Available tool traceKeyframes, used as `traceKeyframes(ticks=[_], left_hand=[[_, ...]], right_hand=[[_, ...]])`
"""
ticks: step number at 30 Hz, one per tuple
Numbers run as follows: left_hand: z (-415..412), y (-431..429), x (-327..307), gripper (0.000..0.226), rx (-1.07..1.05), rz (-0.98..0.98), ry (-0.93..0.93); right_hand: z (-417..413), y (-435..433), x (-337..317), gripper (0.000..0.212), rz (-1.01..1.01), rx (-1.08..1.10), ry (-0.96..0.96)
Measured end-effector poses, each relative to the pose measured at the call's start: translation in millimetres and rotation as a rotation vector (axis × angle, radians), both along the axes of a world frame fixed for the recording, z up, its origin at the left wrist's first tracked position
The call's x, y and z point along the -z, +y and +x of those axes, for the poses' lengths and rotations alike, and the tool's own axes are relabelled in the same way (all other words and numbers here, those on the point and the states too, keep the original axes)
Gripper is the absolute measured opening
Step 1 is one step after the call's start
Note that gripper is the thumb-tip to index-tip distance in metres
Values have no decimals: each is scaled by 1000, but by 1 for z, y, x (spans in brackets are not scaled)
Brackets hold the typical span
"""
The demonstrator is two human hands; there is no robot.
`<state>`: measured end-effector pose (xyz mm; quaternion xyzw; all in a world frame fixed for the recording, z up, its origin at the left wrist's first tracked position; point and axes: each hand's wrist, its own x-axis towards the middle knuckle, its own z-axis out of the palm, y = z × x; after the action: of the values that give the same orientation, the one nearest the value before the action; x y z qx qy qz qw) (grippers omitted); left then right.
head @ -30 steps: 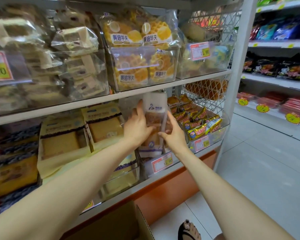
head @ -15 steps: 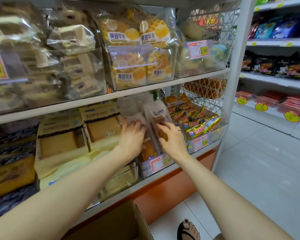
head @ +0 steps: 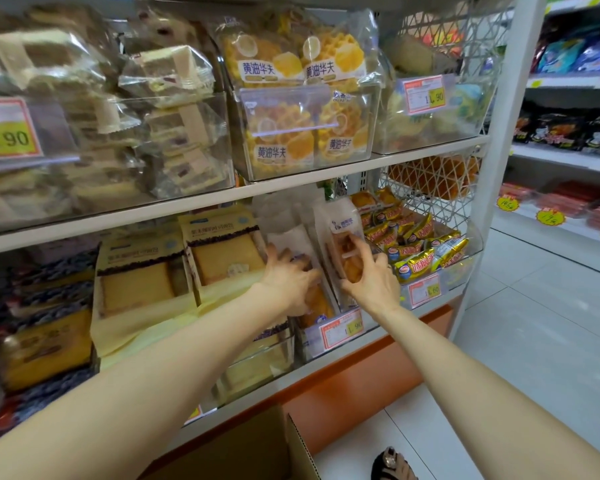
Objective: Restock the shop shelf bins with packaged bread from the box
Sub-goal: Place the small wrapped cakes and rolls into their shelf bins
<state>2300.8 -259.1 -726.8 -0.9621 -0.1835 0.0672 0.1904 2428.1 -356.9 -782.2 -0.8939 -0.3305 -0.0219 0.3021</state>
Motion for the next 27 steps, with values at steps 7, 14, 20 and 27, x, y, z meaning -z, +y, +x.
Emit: traceKeyframes(ticks=[7,14,20,27], left_hand=[[13,6,-9,43,4,-118,-344],[51,35,-20,44,-226,-321,-470],[75,51,-21,32,-306,-272,-469],[92,58,-9,28,-338,-323,-530]], right_hand=[[-9,-3,2,82,97,66,-12],[-8,-4,6,87,38,70,8],[-9,0,-1,80,-86,139,-98],[-5,-8,-19,52,-338,27,-270]])
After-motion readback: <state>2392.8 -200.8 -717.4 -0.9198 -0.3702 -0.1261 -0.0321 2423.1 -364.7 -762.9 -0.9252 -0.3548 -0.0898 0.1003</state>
